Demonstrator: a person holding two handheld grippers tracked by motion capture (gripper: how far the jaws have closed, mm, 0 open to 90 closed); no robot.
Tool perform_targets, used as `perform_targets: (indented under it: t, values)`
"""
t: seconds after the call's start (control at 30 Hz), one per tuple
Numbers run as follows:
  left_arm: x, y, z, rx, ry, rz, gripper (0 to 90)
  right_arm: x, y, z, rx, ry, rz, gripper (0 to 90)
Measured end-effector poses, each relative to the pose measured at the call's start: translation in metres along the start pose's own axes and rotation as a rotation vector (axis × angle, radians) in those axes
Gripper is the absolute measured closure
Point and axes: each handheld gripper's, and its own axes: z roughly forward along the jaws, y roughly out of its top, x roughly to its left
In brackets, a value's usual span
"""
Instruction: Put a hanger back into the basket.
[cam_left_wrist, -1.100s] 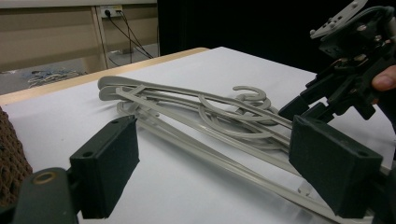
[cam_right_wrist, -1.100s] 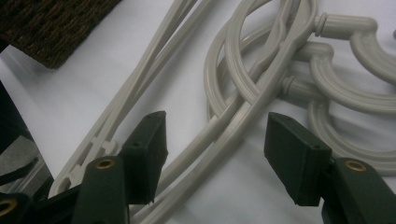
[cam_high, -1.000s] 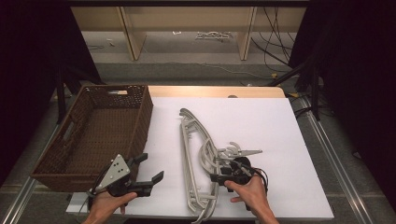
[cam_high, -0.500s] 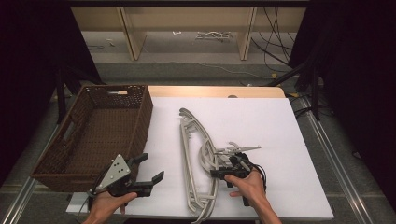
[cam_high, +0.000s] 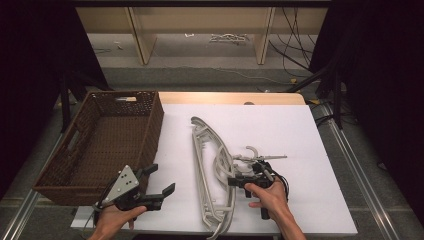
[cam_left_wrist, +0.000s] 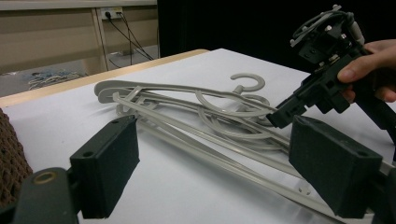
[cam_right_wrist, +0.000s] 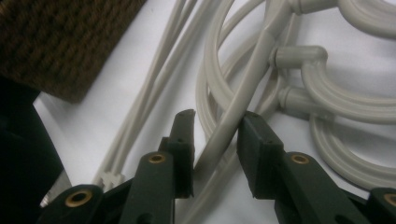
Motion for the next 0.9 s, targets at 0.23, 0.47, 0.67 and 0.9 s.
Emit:
perform_targets:
  t: [0.23,0.47,0.67,0.9]
  values:
    - [-0.001,0.0,0.0,0.0,0.002,-0.015,15.8,0.003,0.004,-0.006,-0.095,-0.004,0.039,70.6]
    - [-0.001,0.0,0.0,0.0,0.001,-0.013,15.8,0.001,0.011,-0.013,-0.155,-0.042,0.023,73.3]
    - [0.0,-0.001,0.002,-0.009,-0.01,-0.007,15.8,-0.008,0.018,-0.017,-0.18,-0.076,0.007,79.9]
    - [-0.001,-0.001,0.002,-0.008,-0.008,-0.017,15.8,-0.002,0.023,-0.019,-0.146,-0.112,-0.128,81.3]
